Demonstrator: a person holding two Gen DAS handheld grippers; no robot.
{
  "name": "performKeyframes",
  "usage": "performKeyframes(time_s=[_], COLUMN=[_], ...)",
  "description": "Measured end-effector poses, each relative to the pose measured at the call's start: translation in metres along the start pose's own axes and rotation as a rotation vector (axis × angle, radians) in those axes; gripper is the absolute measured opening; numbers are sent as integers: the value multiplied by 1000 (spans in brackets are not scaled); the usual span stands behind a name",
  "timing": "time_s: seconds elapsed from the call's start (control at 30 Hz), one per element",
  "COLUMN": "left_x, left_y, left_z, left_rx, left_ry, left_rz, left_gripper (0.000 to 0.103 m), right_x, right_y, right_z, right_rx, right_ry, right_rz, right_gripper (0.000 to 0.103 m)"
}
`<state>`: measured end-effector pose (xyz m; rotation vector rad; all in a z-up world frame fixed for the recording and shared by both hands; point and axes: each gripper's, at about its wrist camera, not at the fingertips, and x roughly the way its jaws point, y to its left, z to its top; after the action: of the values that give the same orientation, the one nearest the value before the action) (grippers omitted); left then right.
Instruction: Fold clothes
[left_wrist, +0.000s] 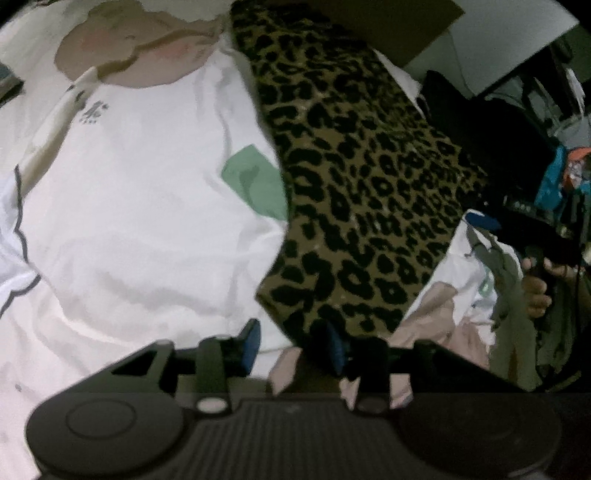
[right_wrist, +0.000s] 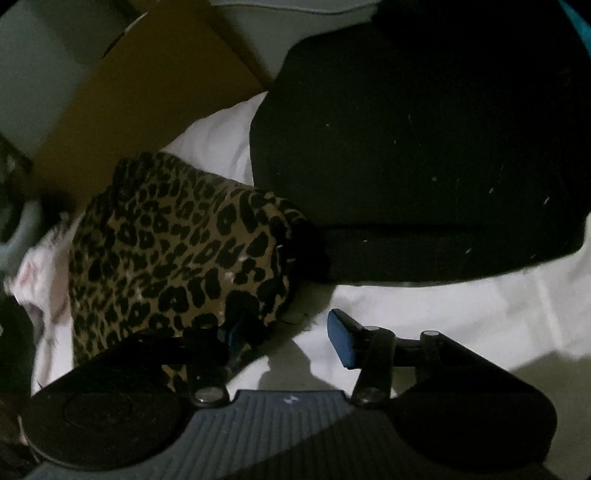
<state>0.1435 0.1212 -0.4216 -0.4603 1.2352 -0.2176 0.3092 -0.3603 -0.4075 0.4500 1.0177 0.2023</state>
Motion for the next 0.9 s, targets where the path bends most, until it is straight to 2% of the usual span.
performKeyframes(time_s=[0.2,0.27,0.33,0.53,0.77,0.83,0.9], left_x=[-1,0,0,6,12,13,14], left_y=[15,21,27,45,52,51,51], left_z=[-4,-3,-4,-6,-4,-4,-4], left_rx=[-86,-131,-185,-335,-396,-394,-391], left_ry=[10,5,-2,-11,-15,-16,-18], left_rz=[-13,-30,-58,-134,-184,-188,-191], left_gripper=[42,46,53,58,64,65,65], right_x=[12,13,14,21,35,36,36], right_y=[4,4,2,-14,-19,-19,-16], right_z=[5,7,9,11,10,11,10], right_rx=[66,100,137,246,294,303,295], right_ry=[8,12,16,8,0,2,7], right_rz=[100,142,184,217,246,261,280], right_gripper=[58,49,47,46,47,43,35])
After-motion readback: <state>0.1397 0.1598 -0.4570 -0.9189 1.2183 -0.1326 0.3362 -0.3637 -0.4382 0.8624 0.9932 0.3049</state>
